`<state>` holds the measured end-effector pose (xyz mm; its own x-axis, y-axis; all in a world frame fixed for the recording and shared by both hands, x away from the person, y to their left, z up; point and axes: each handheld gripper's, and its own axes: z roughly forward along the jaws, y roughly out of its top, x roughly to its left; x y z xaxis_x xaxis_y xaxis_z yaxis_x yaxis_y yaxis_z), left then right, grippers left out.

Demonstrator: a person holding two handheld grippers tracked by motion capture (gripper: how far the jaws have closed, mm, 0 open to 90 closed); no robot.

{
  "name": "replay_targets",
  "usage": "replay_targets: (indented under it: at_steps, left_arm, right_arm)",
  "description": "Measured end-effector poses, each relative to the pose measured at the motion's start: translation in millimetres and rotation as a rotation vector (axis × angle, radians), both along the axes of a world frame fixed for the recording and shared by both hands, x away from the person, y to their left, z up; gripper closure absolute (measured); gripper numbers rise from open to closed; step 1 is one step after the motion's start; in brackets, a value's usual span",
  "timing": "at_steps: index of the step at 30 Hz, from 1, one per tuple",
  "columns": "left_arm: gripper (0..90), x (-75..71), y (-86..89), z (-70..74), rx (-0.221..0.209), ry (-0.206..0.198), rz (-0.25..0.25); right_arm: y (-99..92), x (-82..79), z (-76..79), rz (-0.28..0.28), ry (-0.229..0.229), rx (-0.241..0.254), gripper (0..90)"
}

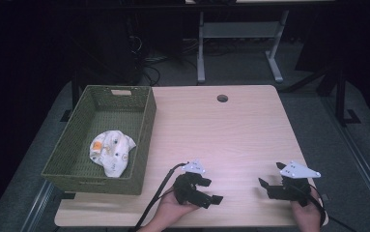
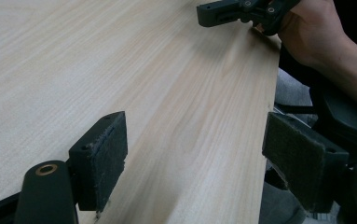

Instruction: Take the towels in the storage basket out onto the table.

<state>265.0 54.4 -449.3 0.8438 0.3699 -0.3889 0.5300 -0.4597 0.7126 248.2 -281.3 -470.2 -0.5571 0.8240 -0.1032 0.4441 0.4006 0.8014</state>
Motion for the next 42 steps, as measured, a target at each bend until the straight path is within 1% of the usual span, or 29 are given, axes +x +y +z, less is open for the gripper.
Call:
replay_targets:
  at_steps: [3, 6, 8, 12, 13, 14, 15, 17, 18, 20, 22, 24, 28, 30, 33, 35, 36, 37, 39, 41, 42]
  left_arm:
    - [21.7, 3.0, -0.1, 1.1, 0.007, 0.0, 0.007]
    - [22.0, 5.8, 1.9, 2.9, -0.004, -0.006, 0.022]
    - [22.0, 7.9, 3.1, 3.9, -0.006, -0.001, 0.034]
    - [22.0, 13.3, 5.9, 10.0, 0.005, -0.009, 0.051]
    - [22.0, 15.3, 6.8, 12.9, 0.007, -0.015, 0.054]
    - [22.0, 19.3, 8.1, 19.4, 0.014, -0.031, 0.073]
    - [22.0, 19.3, 8.1, 19.4, 0.014, -0.031, 0.073]
    - [22.4, 21.7, 9.4, 24.6, 0.017, -0.057, 0.089]
    - [22.7, 22.4, 9.7, 27.1, 0.007, -0.065, 0.099]
    - [22.7, 26.1, 10.2, 32.5, -0.002, -0.067, 0.101]
    - [22.7, 29.3, 10.1, 37.2, -0.001, -0.076, 0.108]
    - [22.6, 34.0, 9.5, 41.6, 0.01, -0.067, 0.105]
    - [22.6, 41.8, 9.9, 52.7, 0.024, -0.068, 0.098]
    - [22.6, 45.5, 12.4, 59.6, 0.021, -0.068, 0.104]
    - [22.6, 51.0, 17.8, 69.8, 0.011, -0.064, 0.115]
    - [22.6, 54.1, 21.6, 75.3, 0.005, -0.056, 0.109]
    - [22.5, 55.9, 25.4, 81.7, 0.008, -0.059, 0.111]
    - [22.5, 55.9, 25.4, 81.7, 0.008, -0.059, 0.111]
    - [22.5, 57.3, 29.1, 88.0, 0.019, -0.055, 0.095]
    - [22.3, 57.8, 32.5, 92.2, 0.024, -0.054, 0.092]
    - [22.2, 58.2, 34.4, 93.9, 0.017, -0.05, 0.088]
  right_arm:
    - [0.0, -0.3, 0.1, 0.001, 0.0, 0.001, 13.7]
    - [-0.2, -1.4, 0.8, 0.002, -0.005, 0.005, 13.7]
    - [0.2, -1.7, 1.0, 0.0, -0.003, 0.007, 13.7]
    - [3.1, -2.1, 1.8, 0.003, -0.006, 0.005, 13.7]
    - [3.1, -2.1, 1.8, 0.003, -0.006, 0.005, 13.7]
    - [5.2, -2.2, 1.7, 0.005, -0.005, 0.0, 13.7]
    - [5.2, -2.2, 1.7, 0.005, -0.005, 0.0, 13.7]
    - [6.8, -2.3, 0.7, 0.006, 0.005, -0.002, 13.7]
    - [7.2, -2.5, 0.5, 0.006, 0.008, -0.002, 13.7]
    - [6.6, -3.0, 0.9, 0.002, 0.005, 0.001, 13.7]
    - [4.7, -2.3, 0.7, -0.002, 0.006, 0.002, 13.7]
    - [3.1, -2.3, 0.7, -0.005, 0.003, 0.004, 13.7]
    - [-0.8, -3.9, 2.4, -0.008, -0.006, 0.01, 13.7]
    - [-2.3, -4.8, 3.1, -0.015, -0.008, 0.019, 13.7]
    - [-2.4, -4.7, 3.0, -0.015, -0.008, 0.019, 13.7]
    - [-2.2, -4.7, 3.1, -0.014, -0.01, 0.017, 13.7]
    - [-1.9, -4.5, 3.2, -0.011, -0.012, 0.017, 13.7]
    - [-1.9, -4.5, 3.2, -0.011, -0.012, 0.017, 13.7]
    - [-1.7, -4.7, 3.2, -0.015, -0.007, 0.02, 13.7]
    - [-1.6, -4.6, 3.0, -0.014, -0.009, 0.016, 13.7]
    - [-1.5, -4.5, 2.9, -0.012, -0.008, 0.014, 13.7]
